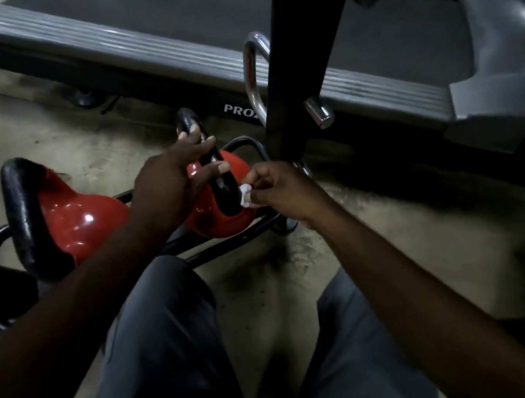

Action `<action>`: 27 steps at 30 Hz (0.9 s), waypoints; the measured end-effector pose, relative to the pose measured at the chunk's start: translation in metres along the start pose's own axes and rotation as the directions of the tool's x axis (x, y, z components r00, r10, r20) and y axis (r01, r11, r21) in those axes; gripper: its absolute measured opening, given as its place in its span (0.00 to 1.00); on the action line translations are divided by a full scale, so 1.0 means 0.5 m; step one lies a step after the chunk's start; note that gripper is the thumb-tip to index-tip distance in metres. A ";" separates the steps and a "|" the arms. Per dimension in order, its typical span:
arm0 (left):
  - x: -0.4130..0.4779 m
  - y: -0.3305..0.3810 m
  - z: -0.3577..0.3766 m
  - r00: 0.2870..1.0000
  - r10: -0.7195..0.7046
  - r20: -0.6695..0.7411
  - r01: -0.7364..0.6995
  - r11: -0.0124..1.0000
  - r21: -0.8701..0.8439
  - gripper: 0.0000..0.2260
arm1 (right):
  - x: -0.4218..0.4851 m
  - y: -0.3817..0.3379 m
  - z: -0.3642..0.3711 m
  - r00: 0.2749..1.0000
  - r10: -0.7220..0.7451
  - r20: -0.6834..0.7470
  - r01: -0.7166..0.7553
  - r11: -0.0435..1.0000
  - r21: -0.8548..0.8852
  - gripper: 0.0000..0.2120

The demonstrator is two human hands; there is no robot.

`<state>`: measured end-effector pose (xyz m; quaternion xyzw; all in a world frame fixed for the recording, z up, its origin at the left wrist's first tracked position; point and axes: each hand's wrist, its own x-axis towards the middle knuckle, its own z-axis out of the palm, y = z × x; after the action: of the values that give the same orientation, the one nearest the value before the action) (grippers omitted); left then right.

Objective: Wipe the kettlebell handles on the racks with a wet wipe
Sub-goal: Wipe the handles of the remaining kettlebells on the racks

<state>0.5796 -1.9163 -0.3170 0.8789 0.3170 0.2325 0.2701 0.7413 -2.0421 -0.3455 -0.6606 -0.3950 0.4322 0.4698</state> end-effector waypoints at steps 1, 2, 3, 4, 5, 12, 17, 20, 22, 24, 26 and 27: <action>-0.002 0.002 0.000 0.999 -0.031 0.009 0.032 0.999 -0.032 0.23 | 0.000 -0.006 0.005 0.999 0.032 -0.034 -0.033 0.999 -0.020 0.03; -0.005 0.004 -0.003 0.998 -0.053 0.023 0.054 0.997 -0.059 0.23 | -0.001 -0.011 0.012 0.995 0.063 -0.082 -0.067 0.997 -0.047 0.06; -0.005 0.008 -0.010 0.996 -0.074 0.041 0.077 0.993 -0.086 0.23 | 0.000 -0.016 0.022 0.988 0.081 -0.135 -0.094 0.991 -0.092 0.10; -0.004 0.014 -0.018 0.993 -0.100 0.060 0.107 0.988 -0.108 0.23 | -0.003 -0.026 0.033 0.980 0.081 -0.183 -0.112 0.980 -0.167 0.10; -0.002 0.023 -0.027 0.988 -0.131 0.087 0.140 0.985 -0.101 0.23 | -0.008 -0.036 0.043 0.971 0.078 -0.225 -0.133 0.961 -0.243 0.08; 0.031 0.178 -0.129 0.859 -0.360 0.363 0.268 0.922 0.280 0.17 | -0.154 -0.189 0.049 0.926 0.283 -0.250 -0.333 0.924 -0.188 0.08; -0.037 0.280 -0.241 0.747 -0.479 0.461 0.446 0.875 0.187 0.14 | -0.288 -0.337 0.005 0.887 0.352 -0.299 -0.373 0.927 -0.018 0.06; -0.104 0.385 -0.345 0.722 -0.472 0.506 0.445 0.877 0.183 0.17 | -0.377 -0.448 -0.022 0.872 0.377 -0.313 -0.402 0.915 -0.017 0.07; -0.139 0.465 -0.417 0.744 -0.398 0.537 0.408 0.907 0.106 0.15 | -0.437 -0.527 -0.031 0.883 0.394 -0.253 -0.431 0.896 -0.107 0.07; -0.163 0.538 -0.485 0.726 -0.373 0.578 0.399 0.913 0.088 0.12 | -0.500 -0.601 -0.037 0.876 0.447 -0.182 -0.474 0.867 -0.151 0.07; -0.175 0.596 -0.531 0.703 -0.380 0.602 0.404 0.909 0.102 0.11 | -0.564 -0.667 -0.049 0.855 0.490 -0.169 -0.511 0.851 -0.119 0.11; -0.177 0.624 -0.548 0.692 -0.375 0.617 0.411 0.907 0.091 0.11 | -0.593 -0.693 -0.058 0.852 0.491 -0.184 -0.513 0.853 -0.101 0.12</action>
<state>0.4944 -2.0910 0.0604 0.8095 0.3840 -0.1247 0.4262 0.6350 -2.2402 0.0523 -0.8043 -0.2022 0.4584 0.3195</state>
